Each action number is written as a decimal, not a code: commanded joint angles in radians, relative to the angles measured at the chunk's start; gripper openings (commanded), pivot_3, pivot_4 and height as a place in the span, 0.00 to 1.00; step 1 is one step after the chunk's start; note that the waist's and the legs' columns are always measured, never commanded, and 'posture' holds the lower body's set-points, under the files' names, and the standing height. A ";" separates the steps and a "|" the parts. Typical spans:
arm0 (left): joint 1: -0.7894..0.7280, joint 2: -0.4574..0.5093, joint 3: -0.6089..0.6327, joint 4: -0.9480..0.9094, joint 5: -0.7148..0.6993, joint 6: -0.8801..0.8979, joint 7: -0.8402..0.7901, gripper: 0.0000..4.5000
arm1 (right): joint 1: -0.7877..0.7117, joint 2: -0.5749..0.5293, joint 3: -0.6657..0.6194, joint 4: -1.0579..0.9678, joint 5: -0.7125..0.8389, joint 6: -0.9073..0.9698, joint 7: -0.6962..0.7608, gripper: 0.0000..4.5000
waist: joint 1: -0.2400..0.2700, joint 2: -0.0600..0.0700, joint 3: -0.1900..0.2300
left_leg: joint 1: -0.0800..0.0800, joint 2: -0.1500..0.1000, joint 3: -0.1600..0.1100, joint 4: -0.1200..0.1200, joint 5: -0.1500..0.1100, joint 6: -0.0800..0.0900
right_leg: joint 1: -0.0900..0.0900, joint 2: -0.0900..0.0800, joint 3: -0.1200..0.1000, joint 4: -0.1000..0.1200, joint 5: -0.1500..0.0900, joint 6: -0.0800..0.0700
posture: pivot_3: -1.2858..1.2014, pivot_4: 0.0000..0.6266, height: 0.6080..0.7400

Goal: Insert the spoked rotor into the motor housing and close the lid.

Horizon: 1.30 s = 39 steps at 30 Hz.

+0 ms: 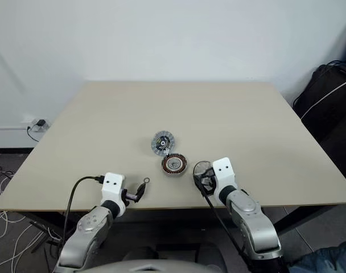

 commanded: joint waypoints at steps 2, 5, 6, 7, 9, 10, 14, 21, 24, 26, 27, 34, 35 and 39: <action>-0.061 0.012 -0.011 -0.051 -0.037 0.057 -0.047 0.99 | -0.016 0.023 -0.024 -0.008 0.009 -0.043 -0.010 0.99 | 0.000 -0.001 0.000 | 0.000 0.000 0.000 0.000 0.000 0.000 | 0.000 0.000 0.000 0.000 0.000 0.000 | 0.52 0.00 1.00; -0.112 0.013 -0.005 -0.028 -0.034 0.104 -0.043 0.99 | -0.018 0.030 -0.027 -0.004 0.011 -0.048 -0.009 0.99 | 0.000 -0.002 0.001 | 0.000 0.000 0.000 0.000 0.001 -0.001 | 0.000 0.001 0.000 0.000 0.000 0.000 | 0.52 0.00 1.00; -0.132 0.010 -0.004 -0.020 -0.033 0.118 -0.040 0.99 | -0.018 0.031 -0.028 -0.003 0.011 -0.049 -0.009 0.99 | 0.000 -0.002 0.001 | 0.000 0.000 0.000 0.000 0.001 -0.001 | 0.000 0.001 0.000 0.000 0.000 0.000 | 0.52 0.00 1.00; -0.149 0.006 -0.005 -0.016 -0.034 0.130 -0.038 0.99 | -0.018 0.032 -0.030 -0.002 0.012 -0.050 -0.009 0.99 | 0.000 -0.002 0.001 | 0.000 0.000 -0.001 0.000 0.001 -0.001 | 0.000 0.001 0.000 0.000 0.000 0.000 | 0.52 0.00 1.00; -0.179 0.005 -0.015 -0.006 -0.026 0.152 -0.036 0.99 | -0.018 0.034 -0.031 0.000 0.013 -0.052 -0.009 0.99 | 0.000 -0.002 0.001 | 0.000 0.000 -0.001 0.000 0.001 -0.001 | 0.000 0.001 0.000 0.000 0.000 0.000 | 0.52 0.00 1.00; -0.190 0.006 -0.019 0.000 -0.022 0.159 -0.035 0.99 | -0.018 0.034 -0.031 0.001 0.013 -0.052 -0.009 0.99 | 0.000 -0.002 0.001 | 0.000 0.000 -0.001 0.000 0.001 -0.001 | 0.000 0.001 0.000 0.000 0.000 0.000 | 0.52 0.00 1.00; -0.236 0.003 -0.043 0.045 0.000 0.194 -0.027 0.99 | -0.017 0.036 -0.031 -0.003 0.013 -0.052 -0.010 0.99 | 0.000 -0.002 0.001 | 0.000 0.000 -0.002 0.000 0.001 -0.002 | 0.001 0.002 0.000 0.000 0.000 0.000 | 0.52 0.00 1.00; -0.250 0.007 -0.085 0.047 -0.010 0.254 -0.057 0.99 | -0.011 0.035 -0.041 -0.011 0.011 -0.048 -0.015 0.99 | -0.001 -0.003 0.002 | 0.000 0.000 -0.002 0.000 0.001 -0.002 | 0.001 0.002 0.001 0.000 0.000 0.000 | 0.52 0.00 1.00; -0.241 0.014 -0.097 0.040 -0.013 0.274 -0.070 0.99 | -0.010 0.036 -0.043 -0.012 0.011 -0.047 -0.017 0.99 | -0.001 -0.003 0.002 | 0.000 0.000 -0.002 0.000 0.001 -0.002 | 0.001 0.002 0.001 0.000 0.000 0.000 | 0.52 0.00 1.00; -0.237 0.018 -0.101 0.039 -0.006 0.282 -0.066 0.99 | -0.010 0.037 -0.042 -0.010 0.010 -0.047 -0.017 0.99 | -0.001 -0.003 0.002 | 0.000 0.000 -0.002 0.000 0.001 -0.002 | 0.001 0.003 0.001 0.000 0.000 0.000 | 0.52 0.00 1.00; -0.236 0.018 -0.100 0.041 -0.003 0.282 -0.061 0.99 | -0.010 0.038 -0.041 -0.009 0.010 -0.048 -0.016 0.99 | -0.001 -0.003 0.002 | 0.000 0.000 -0.002 0.000 0.001 -0.002 | 0.001 0.003 0.001 0.000 0.000 0.000 | 0.52 0.00 1.00; -0.235 0.015 -0.090 0.065 0.006 0.273 -0.033 0.99 | -0.013 0.045 -0.032 -0.002 0.008 -0.051 -0.015 0.99 | -0.001 -0.003 0.002 | 0.000 0.000 -0.002 0.000 0.001 -0.002 | 0.001 0.003 0.001 0.000 0.000 0.000 | 0.52 0.00 1.00; -0.236 0.014 -0.089 0.071 0.006 0.270 -0.029 0.99 | -0.014 0.046 -0.031 -0.002 0.007 -0.051 -0.015 0.99 | -0.001 -0.003 0.002 | 0.000 0.000 -0.002 0.000 0.001 -0.002 | 0.001 0.003 0.001 0.000 0.000 0.000 | 0.52 0.00 1.00; -0.246 0.006 -0.078 0.105 0.012 0.257 -0.006 0.99 | -0.011 0.048 -0.031 -0.001 0.008 -0.055 -0.014 0.99 | 0.000 -0.003 0.002 | 0.000 0.000 -0.002 0.000 0.001 -0.002 | 0.001 0.003 0.001 0.000 0.000 0.000 | 0.52 0.00 1.00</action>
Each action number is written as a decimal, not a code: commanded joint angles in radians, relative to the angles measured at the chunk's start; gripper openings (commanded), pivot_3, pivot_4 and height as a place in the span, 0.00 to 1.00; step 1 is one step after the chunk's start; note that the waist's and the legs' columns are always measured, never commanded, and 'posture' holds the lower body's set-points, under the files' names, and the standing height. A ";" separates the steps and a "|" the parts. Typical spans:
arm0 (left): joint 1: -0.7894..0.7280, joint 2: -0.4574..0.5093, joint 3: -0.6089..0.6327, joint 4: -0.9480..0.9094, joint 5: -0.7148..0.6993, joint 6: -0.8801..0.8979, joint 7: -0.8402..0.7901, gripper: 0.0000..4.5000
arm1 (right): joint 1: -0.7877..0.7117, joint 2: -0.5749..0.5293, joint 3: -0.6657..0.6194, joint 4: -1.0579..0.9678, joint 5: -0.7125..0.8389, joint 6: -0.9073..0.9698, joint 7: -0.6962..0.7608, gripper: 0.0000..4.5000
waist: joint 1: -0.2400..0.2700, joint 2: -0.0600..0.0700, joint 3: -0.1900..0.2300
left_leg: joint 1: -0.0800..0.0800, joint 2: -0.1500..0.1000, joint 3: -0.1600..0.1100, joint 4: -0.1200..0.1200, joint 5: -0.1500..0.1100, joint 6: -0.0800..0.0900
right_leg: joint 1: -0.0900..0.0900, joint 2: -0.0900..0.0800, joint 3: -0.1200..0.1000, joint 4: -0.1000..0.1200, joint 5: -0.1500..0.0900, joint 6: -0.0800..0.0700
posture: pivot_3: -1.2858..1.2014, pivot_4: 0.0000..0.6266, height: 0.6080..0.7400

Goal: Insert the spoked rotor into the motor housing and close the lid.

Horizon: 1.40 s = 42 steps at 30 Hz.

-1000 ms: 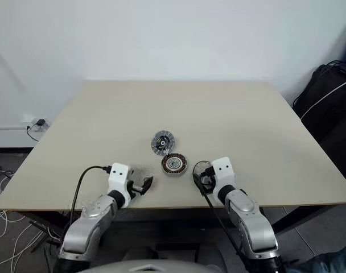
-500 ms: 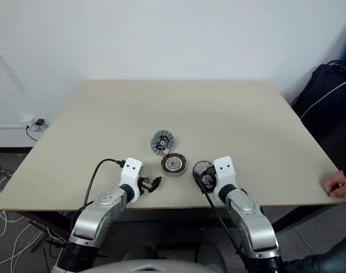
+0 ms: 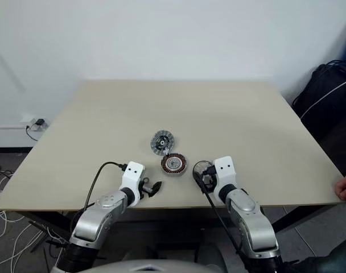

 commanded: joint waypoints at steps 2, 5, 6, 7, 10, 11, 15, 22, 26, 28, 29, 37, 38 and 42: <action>-0.031 -0.011 0.024 0.026 0.008 -0.030 0.017 0.99 | -0.008 0.008 -0.005 -0.019 0.005 -0.029 -0.001 0.99 | 0.001 0.000 0.000 | 0.000 0.000 0.000 0.000 0.000 0.000 | 0.000 0.000 0.000 0.000 0.000 0.000 | 0.52 0.00 1.00; -0.047 -0.020 0.024 0.067 0.011 -0.048 0.017 0.99 | -0.009 0.011 -0.005 -0.017 0.005 -0.032 -0.001 0.99 | 0.001 0.000 0.000 | 0.000 0.000 0.000 0.000 0.000 0.000 | 0.000 0.000 0.000 0.000 0.000 0.000 | 0.52 0.00 1.00; -0.056 -0.024 0.022 0.082 0.013 -0.053 0.018 0.99 | -0.009 0.013 -0.004 -0.016 0.005 -0.034 0.000 0.99 | 0.001 0.000 0.000 | 0.000 0.000 0.000 0.000 0.000 0.000 | 0.000 0.000 0.000 0.000 0.000 0.000 | 0.52 0.00 1.00; -0.062 -0.026 0.021 0.092 0.014 -0.057 0.018 0.99 | -0.010 0.014 -0.004 -0.015 0.005 -0.035 0.000 0.99 | 0.001 0.000 0.000 | 0.000 0.000 0.000 0.000 0.001 -0.001 | 0.001 0.000 0.000 0.000 0.000 0.000 | 0.52 0.00 1.00; -0.086 -0.027 0.010 0.124 0.019 -0.061 0.014 0.99 | -0.010 0.018 -0.001 -0.016 0.004 -0.037 0.000 0.99 | 0.001 0.000 0.000 | 0.001 0.000 0.000 0.000 0.001 -0.001 | 0.001 0.000 0.000 0.001 0.000 0.000 | 0.52 0.00 1.00; -0.090 -0.029 0.008 0.128 0.019 -0.061 0.012 0.99 | -0.010 0.019 -0.001 -0.016 0.003 -0.038 -0.001 0.99 | 0.001 0.000 0.000 | 0.001 0.000 -0.001 0.000 0.001 -0.001 | 0.001 0.000 0.000 0.001 0.000 0.000 | 0.52 0.00 1.00; -0.088 -0.031 0.008 0.124 0.017 -0.050 0.002 0.86 | -0.005 0.025 -0.005 -0.020 0.003 -0.041 -0.004 1.00 | 0.001 0.000 0.000 | 0.001 0.000 -0.001 0.000 0.001 -0.001 | 0.001 0.000 0.000 0.001 0.000 0.000 | 0.52 0.00 1.00; -0.027 -0.025 0.030 0.069 0.005 -0.020 -0.001 0.38 | 0.001 0.031 -0.014 -0.021 0.004 -0.044 -0.010 1.00 | 0.000 0.000 0.000 | 0.000 0.000 -0.001 0.000 0.001 -0.001 | 0.001 0.000 0.000 0.000 0.000 0.000 | 0.52 0.00 1.00; 0.016 -0.026 0.036 0.027 0.004 -0.003 0.005 0.10 | -0.002 0.034 -0.012 -0.018 0.005 -0.044 -0.010 1.00 | 0.001 0.001 -0.001 | 0.000 0.000 -0.001 0.000 0.001 -0.001 | 0.001 0.000 0.000 0.000 0.000 0.000 | 0.52 0.00 1.00; 0.033 -0.026 0.037 0.000 0.004 0.004 0.008 0.01 | -0.003 0.034 -0.010 -0.017 0.005 -0.043 -0.008 1.00 | 0.001 0.001 -0.001 | 0.000 0.000 -0.001 0.000 0.001 -0.001 | 0.001 0.000 0.000 0.000 0.000 0.000 | 0.52 0.00 1.00; 0.039 -0.027 0.039 -0.014 0.003 0.007 0.011 0.01 | -0.004 0.034 -0.010 -0.016 0.005 -0.043 -0.007 1.00 | 0.000 0.001 -0.001 | 0.000 0.000 -0.001 0.000 0.001 -0.001 | 0.001 0.000 0.000 0.000 0.000 0.000 | 0.52 0.00 1.00; -0.021 -0.063 0.047 -0.090 -0.002 -0.047 0.028 0.01 | -0.016 0.034 0.001 -0.005 0.003 -0.039 0.001 1.00 | 0.001 -0.001 0.001 | 0.000 0.000 -0.001 0.000 0.001 -0.001 | 0.000 0.000 0.000 0.000 0.000 0.000 | 0.52 0.00 1.00; -0.037 -0.068 0.042 -0.084 0.002 -0.061 0.028 0.01 | -0.017 0.034 0.001 -0.004 0.003 -0.039 0.001 1.00 | 0.002 -0.001 0.001 | 0.000 0.000 -0.001 0.000 0.001 -0.001 | 0.000 0.000 0.000 0.000 0.000 0.000 | 0.52 0.00 1.00; -0.099 -0.089 0.019 -0.046 0.020 -0.124 0.029 0.01 | -0.020 0.034 0.002 -0.002 0.003 -0.040 0.002 1.00 | 0.001 -0.002 0.001 | 0.000 0.000 -0.001 0.000 0.001 -0.001 | 0.000 0.000 0.000 0.000 0.000 0.000 | 0.52 0.00 1.00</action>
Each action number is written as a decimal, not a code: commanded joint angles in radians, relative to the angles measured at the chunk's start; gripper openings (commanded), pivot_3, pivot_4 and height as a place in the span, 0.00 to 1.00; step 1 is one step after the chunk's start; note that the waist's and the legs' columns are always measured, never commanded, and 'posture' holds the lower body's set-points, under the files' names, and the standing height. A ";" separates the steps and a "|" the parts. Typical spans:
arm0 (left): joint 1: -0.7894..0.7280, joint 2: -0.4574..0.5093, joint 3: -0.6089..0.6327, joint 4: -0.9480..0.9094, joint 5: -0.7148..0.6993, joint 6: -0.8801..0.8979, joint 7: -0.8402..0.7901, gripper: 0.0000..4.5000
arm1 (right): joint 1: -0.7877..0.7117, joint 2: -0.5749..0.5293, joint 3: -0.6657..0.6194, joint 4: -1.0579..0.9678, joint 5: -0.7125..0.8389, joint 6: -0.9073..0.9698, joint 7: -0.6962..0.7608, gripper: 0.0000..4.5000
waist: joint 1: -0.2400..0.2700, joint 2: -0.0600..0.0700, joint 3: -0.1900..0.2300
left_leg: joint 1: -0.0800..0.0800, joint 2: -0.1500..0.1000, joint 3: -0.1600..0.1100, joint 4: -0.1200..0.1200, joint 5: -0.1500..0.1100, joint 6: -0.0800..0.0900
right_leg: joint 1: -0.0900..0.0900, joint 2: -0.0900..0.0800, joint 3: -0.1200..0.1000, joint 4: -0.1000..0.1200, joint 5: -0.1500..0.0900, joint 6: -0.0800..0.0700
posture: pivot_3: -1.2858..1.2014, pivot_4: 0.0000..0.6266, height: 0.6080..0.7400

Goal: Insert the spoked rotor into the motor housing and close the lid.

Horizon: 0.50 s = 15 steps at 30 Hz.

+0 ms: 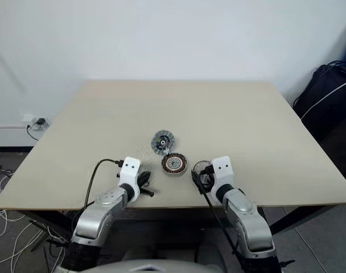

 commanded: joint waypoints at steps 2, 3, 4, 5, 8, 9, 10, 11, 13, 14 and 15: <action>-0.076 -0.027 -0.029 0.000 0.012 -0.089 -0.001 0.01 | -0.016 0.003 -0.004 -0.014 0.005 -0.021 0.001 1.00 | 0.000 0.000 0.000 | 0.000 0.000 0.000 0.000 0.000 0.000 | 0.000 0.000 0.000 0.000 0.000 0.000 | 0.52 0.00 1.00; -0.090 -0.033 -0.036 0.004 0.012 -0.094 -0.005 0.01 | -0.015 0.002 -0.006 -0.015 0.005 -0.021 0.000 1.00 | 0.000 0.000 0.000 | 0.000 0.000 0.000 0.000 0.000 0.000 | 0.000 0.000 0.000 0.000 0.000 0.000 | 0.52 0.00 1.00; -0.100 -0.037 -0.042 0.005 0.012 -0.094 -0.008 0.01 | -0.014 0.002 -0.006 -0.016 0.005 -0.021 -0.001 1.00 | -0.001 0.000 0.000 | -0.001 0.000 0.000 0.000 0.000 0.000 | 0.000 0.000 0.000 0.000 0.000 -0.001 | 0.52 0.00 1.00; -0.109 -0.039 -0.050 0.005 0.011 -0.096 -0.013 0.01 | -0.012 0.002 -0.008 -0.018 0.006 -0.021 -0.002 1.00 | -0.001 0.000 0.000 | -0.001 0.000 0.000 0.000 0.000 0.000 | 0.000 0.000 0.000 0.000 0.000 -0.001 | 0.52 0.00 1.00; -0.128 -0.045 -0.073 0.006 0.004 -0.097 -0.030 0.01 | -0.008 0.003 -0.011 -0.021 0.006 -0.022 -0.005 1.00 | -0.001 0.000 0.000 | 0.000 0.000 0.000 0.000 0.000 0.000 | 0.000 0.000 0.000 0.000 0.000 0.000 | 0.52 0.00 1.00; -0.131 -0.047 -0.078 0.007 0.004 -0.097 -0.035 0.01 | -0.007 0.003 -0.012 -0.022 0.007 -0.022 -0.005 1.00 | -0.001 0.000 0.000 | 0.000 0.000 0.000 0.000 0.000 0.000 | 0.000 0.000 0.000 0.000 0.000 0.000 | 0.52 0.00 1.00; -0.134 -0.047 -0.084 0.009 0.005 -0.095 -0.038 0.01 | -0.006 0.004 -0.012 -0.022 0.007 -0.022 -0.006 1.00 | -0.001 0.000 0.000 | 0.000 0.000 0.000 0.000 0.000 0.000 | 0.000 0.000 0.000 0.000 0.000 0.000 | 0.52 0.00 1.00; -0.135 -0.047 -0.089 0.010 0.008 -0.095 -0.040 0.01 | -0.005 0.004 -0.012 -0.023 0.006 -0.022 -0.007 1.00 | -0.001 0.000 0.000 | 0.000 0.000 0.000 0.000 0.000 0.000 | 0.000 0.000 0.000 0.000 0.000 0.000 | 0.52 0.00 1.00; -0.129 -0.043 -0.094 0.001 0.007 -0.079 -0.044 0.01 | -0.004 0.003 -0.012 -0.025 0.006 -0.021 -0.007 1.00 | -0.001 0.000 0.000 | 0.000 0.000 0.000 0.000 0.000 0.000 | 0.000 0.000 0.000 0.000 0.000 0.000 | 0.52 0.00 1.00; -0.121 -0.040 -0.092 -0.009 0.006 -0.066 -0.043 0.01 | -0.002 0.003 -0.014 -0.026 0.007 -0.020 -0.008 1.00 | -0.001 0.000 0.000 | 0.000 0.000 0.000 0.000 0.000 0.000 | 0.000 0.000 0.000 0.000 0.000 0.000 | 0.52 0.00 1.00; -0.107 -0.033 -0.091 -0.024 0.000 -0.047 -0.049 0.01 | -0.001 0.002 -0.016 -0.028 0.007 -0.020 -0.009 1.00 | -0.002 0.000 0.000 | 0.000 0.000 0.000 0.000 0.000 0.000 | 0.000 0.000 0.000 0.000 0.000 0.000 | 0.52 0.00 1.00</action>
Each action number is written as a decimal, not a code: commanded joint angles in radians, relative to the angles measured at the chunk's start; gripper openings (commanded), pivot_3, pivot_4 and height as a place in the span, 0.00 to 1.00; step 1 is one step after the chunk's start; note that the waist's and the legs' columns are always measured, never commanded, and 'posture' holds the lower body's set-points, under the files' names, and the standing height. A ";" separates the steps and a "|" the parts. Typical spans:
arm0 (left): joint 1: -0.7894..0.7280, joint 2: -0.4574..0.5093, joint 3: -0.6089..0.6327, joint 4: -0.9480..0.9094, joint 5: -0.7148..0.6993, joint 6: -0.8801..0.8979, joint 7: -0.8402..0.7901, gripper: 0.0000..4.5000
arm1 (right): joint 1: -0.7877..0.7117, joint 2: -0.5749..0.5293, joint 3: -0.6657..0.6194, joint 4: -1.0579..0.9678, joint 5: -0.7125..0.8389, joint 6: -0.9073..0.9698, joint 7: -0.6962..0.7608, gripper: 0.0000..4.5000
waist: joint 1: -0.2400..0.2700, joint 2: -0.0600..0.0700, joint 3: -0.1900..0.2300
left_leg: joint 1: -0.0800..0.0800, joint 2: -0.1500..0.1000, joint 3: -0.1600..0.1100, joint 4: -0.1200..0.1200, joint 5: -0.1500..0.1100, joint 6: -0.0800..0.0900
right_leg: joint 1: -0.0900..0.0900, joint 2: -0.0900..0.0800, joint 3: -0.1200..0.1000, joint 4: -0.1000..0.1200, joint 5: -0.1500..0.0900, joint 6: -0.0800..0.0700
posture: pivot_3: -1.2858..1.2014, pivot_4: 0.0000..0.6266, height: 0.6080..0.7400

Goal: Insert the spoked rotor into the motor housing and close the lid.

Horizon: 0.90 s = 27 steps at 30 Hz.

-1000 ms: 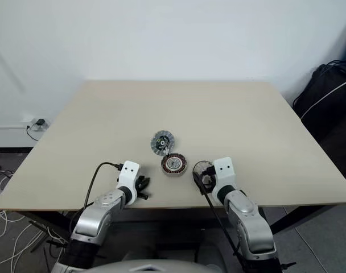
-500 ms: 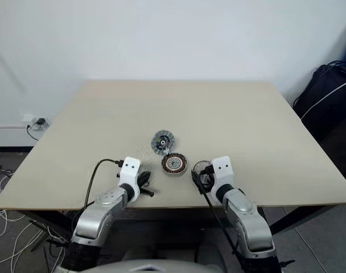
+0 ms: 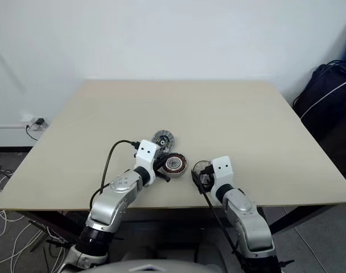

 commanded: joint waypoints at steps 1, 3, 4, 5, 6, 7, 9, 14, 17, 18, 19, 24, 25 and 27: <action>0.016 0.012 -0.003 -0.056 -0.012 0.035 -0.012 0.05 | -0.002 0.002 -0.017 -0.031 0.008 -0.020 -0.005 1.00 | -0.001 0.000 0.000 | 0.000 0.000 0.000 0.000 0.000 0.000 | 0.000 0.000 0.000 0.000 0.000 0.000 | 0.52 0.00 1.00; 0.051 0.029 -0.006 -0.083 -0.013 0.057 -0.017 0.13 | 0.000 0.001 -0.018 -0.032 0.008 -0.021 -0.005 1.00 | -0.002 0.000 0.000 | 0.000 0.000 0.000 0.000 0.000 0.000 | 0.000 0.000 0.000 0.000 0.000 0.000 | 0.52 0.00 1.00; 0.072 0.036 -0.006 -0.097 -0.014 0.064 -0.018 0.20 | 0.000 0.001 -0.018 -0.031 0.008 -0.021 -0.005 1.00 | -0.003 0.000 0.000 | 0.000 0.000 0.000 0.000 0.000 0.000 | 0.000 0.000 0.000 0.000 0.000 0.000 | 0.52 0.00 1.00; 0.089 0.040 -0.005 -0.110 -0.016 0.071 -0.018 0.28 | 0.002 0.001 -0.018 -0.032 0.008 -0.021 -0.005 1.00 | -0.002 0.000 0.000 | 0.000 0.001 0.000 0.000 0.000 0.000 | 0.000 0.000 0.000 0.000 0.000 0.000 | 0.52 0.00 1.00; 0.109 0.042 -0.002 -0.125 -0.020 0.080 -0.015 0.36 | 0.002 0.001 -0.018 -0.032 0.008 -0.022 -0.005 1.00 | -0.002 0.000 0.000 | 0.000 0.001 0.000 0.000 0.000 0.000 | 0.000 0.000 0.000 0.000 0.000 0.000 | 0.52 0.00 1.00; 0.132 0.046 0.001 -0.140 -0.023 0.086 -0.013 0.43 | 0.003 0.001 -0.018 -0.031 0.008 -0.021 -0.004 1.00 | -0.001 0.000 0.001 | 0.000 0.001 0.000 0.000 0.000 0.000 | 0.000 0.000 0.000 0.000 0.000 0.000 | 0.52 0.00 1.00; 0.163 0.048 0.004 -0.157 -0.021 0.094 -0.002 0.57 | 0.002 0.002 -0.016 -0.030 0.008 -0.019 -0.004 1.00 | 0.000 0.000 0.001 | 0.000 0.001 0.000 0.000 0.000 0.000 | 0.000 0.000 0.000 0.000 0.000 0.000 | 0.52 0.00 1.00; 0.204 0.042 0.019 -0.161 -0.009 0.094 0.034 0.80 | -0.004 0.001 -0.009 -0.021 0.008 -0.016 0.002 1.00 | 0.000 0.000 0.001 | 0.000 0.001 0.000 0.000 0.000 0.000 | -0.001 0.000 0.000 0.000 0.000 0.000 | 0.52 0.00 1.00; 0.212 0.041 0.034 -0.148 -0.003 0.087 0.056 0.80 | -0.007 0.000 -0.009 -0.017 0.007 -0.016 0.005 1.00 | 0.000 0.000 0.001 | 0.000 0.001 0.000 0.000 0.000 0.000 | -0.001 0.000 0.000 0.000 0.000 0.000 | 0.52 0.00 1.00; 0.215 0.040 0.041 -0.144 -0.006 0.086 0.061 0.80 | -0.007 0.000 -0.009 -0.017 0.007 -0.016 0.006 1.00 | 0.000 0.000 0.001 | 0.000 0.001 0.000 0.000 0.000 0.000 | -0.001 0.000 0.000 0.000 0.000 0.000 | 0.52 0.00 1.00; 0.217 0.039 0.046 -0.140 -0.008 0.086 0.066 0.80 | -0.007 0.000 -0.008 -0.017 0.006 -0.015 0.006 1.00 | 0.000 0.000 0.002 | 0.000 0.001 0.000 0.000 0.000 0.000 | -0.001 0.000 0.000 0.000 0.000 0.000 | 0.52 0.00 1.00; 0.228 0.046 0.061 -0.122 0.009 0.097 0.095 0.80 | -0.004 0.000 -0.009 -0.019 0.007 -0.015 0.005 1.00 | 0.000 0.000 0.002 | 0.000 0.001 0.000 0.000 0.000 0.000 | -0.001 0.000 0.000 0.000 0.000 0.000 | 0.52 0.00 1.00; 0.229 0.047 0.063 -0.120 0.008 0.100 0.095 0.80 | -0.004 0.001 -0.009 -0.019 0.007 -0.015 0.005 1.00 | 0.000 0.000 0.002 | 0.000 0.001 0.000 0.000 0.000 0.000 | -0.001 0.000 0.000 0.000 0.000 0.000 | 0.52 0.00 1.00; 0.231 0.052 0.060 -0.116 0.008 0.106 0.094 0.80 | -0.004 0.001 -0.009 -0.018 0.007 -0.015 0.006 1.00 | 0.000 0.000 0.002 | 0.000 0.001 0.000 0.000 0.000 0.000 | -0.001 0.000 0.000 0.000 0.000 0.000 | 0.52 0.00 1.00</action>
